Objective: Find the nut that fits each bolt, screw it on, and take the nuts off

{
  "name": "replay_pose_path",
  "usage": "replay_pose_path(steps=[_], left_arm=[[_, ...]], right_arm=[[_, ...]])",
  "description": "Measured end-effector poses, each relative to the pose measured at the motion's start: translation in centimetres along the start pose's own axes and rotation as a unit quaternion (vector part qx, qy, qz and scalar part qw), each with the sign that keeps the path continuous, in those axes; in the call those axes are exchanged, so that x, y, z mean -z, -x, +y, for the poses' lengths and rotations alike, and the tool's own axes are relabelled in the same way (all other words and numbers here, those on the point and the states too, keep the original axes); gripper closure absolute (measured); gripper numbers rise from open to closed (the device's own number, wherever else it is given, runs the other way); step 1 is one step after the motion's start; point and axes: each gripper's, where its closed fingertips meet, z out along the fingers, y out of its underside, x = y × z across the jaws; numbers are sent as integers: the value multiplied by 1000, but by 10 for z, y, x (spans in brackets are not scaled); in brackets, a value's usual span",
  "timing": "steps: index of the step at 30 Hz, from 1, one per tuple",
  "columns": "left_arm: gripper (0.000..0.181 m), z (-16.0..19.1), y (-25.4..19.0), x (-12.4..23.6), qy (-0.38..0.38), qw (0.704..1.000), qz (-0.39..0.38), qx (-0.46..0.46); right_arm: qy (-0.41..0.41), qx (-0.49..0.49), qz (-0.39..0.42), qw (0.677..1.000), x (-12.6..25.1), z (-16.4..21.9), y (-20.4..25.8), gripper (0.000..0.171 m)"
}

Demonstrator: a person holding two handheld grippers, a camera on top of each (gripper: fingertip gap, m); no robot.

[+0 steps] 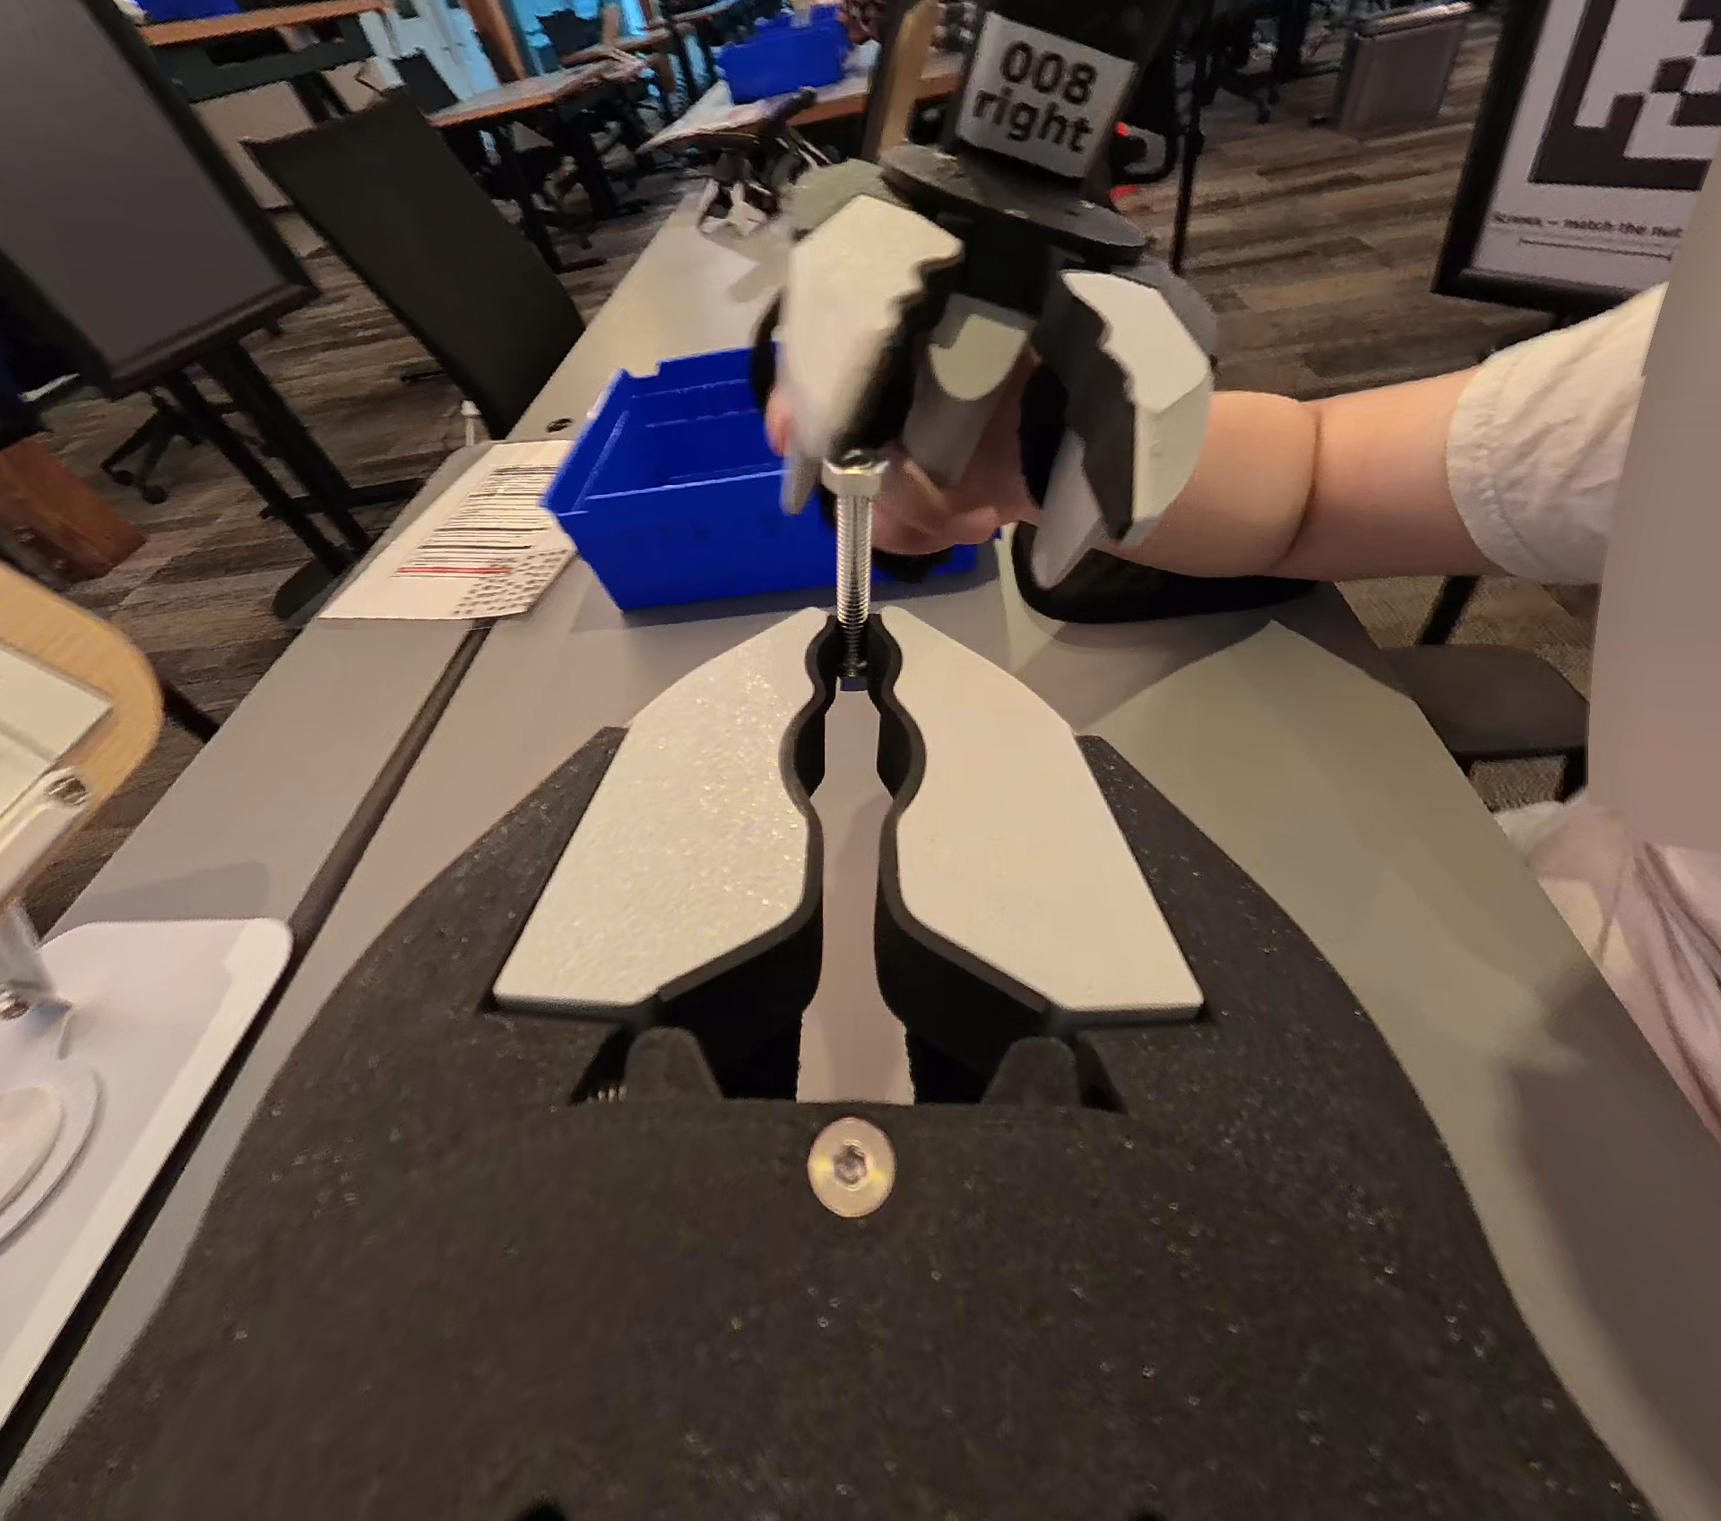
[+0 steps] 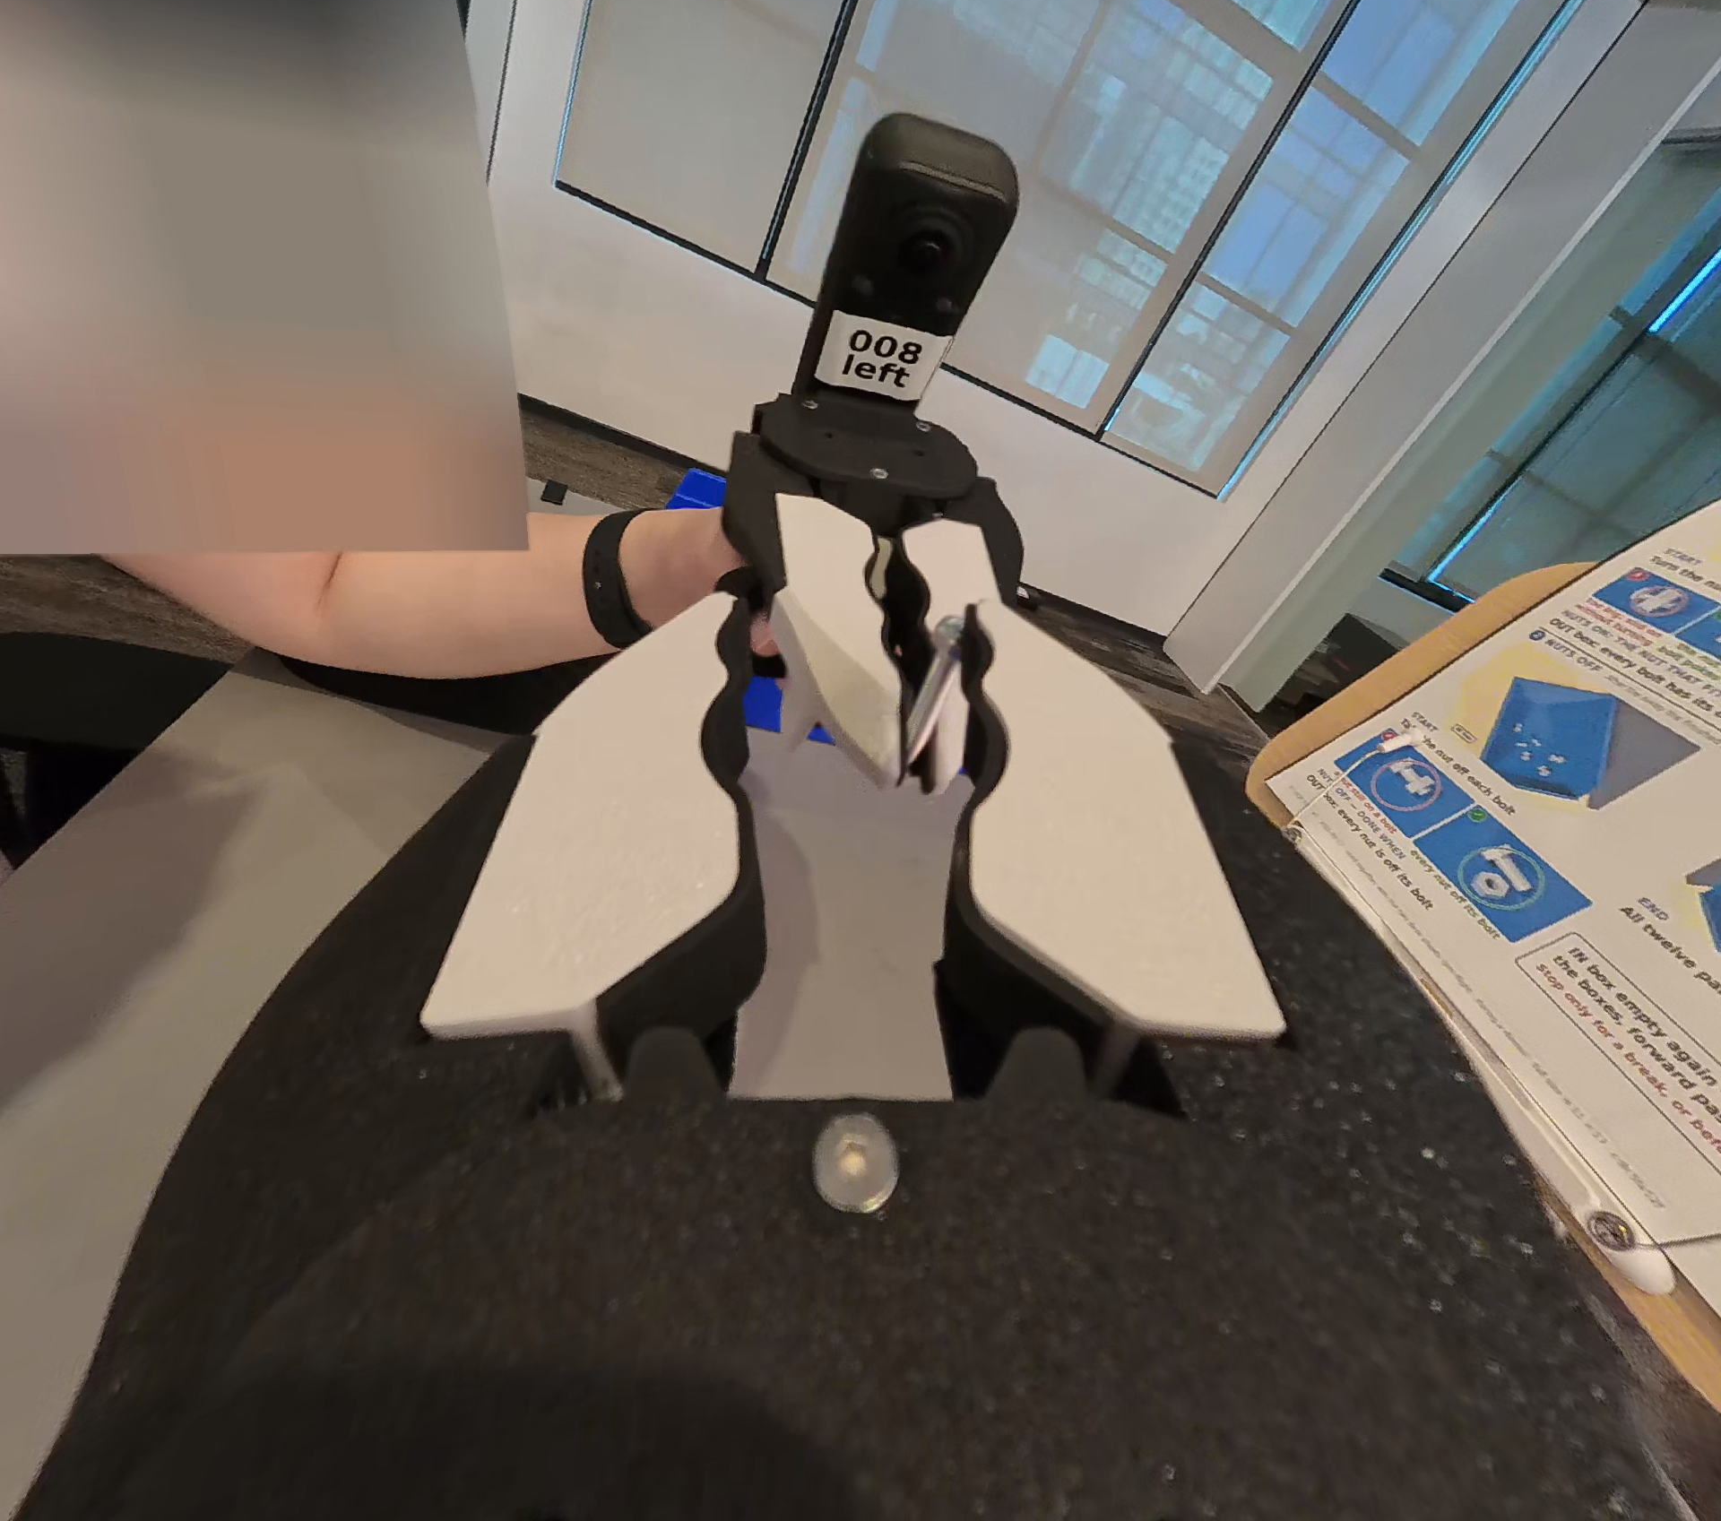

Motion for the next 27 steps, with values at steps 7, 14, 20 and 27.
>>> replay_pose_path(steps=[7, 14, 20, 27], left_arm=[[177, -1, -7, -3, -14, 1000, 26, 6], [177, -1, -6, -4, -11, 1000, 15, -1], [177, -8, 5, 8, -35, 999, 2, 22], [177, 0, -12, -10, -8, 1000, 29, -2]], right_arm=[[-11, -3, 18, 1000, 3, -5, -6, 128], [13, 10, 7, 1000, -4, 4, 1, 123], [1, 3, 17, 1000, 2, -2, -5, 129], [11, 1, 16, 1000, -6, 6, -2, 124]])
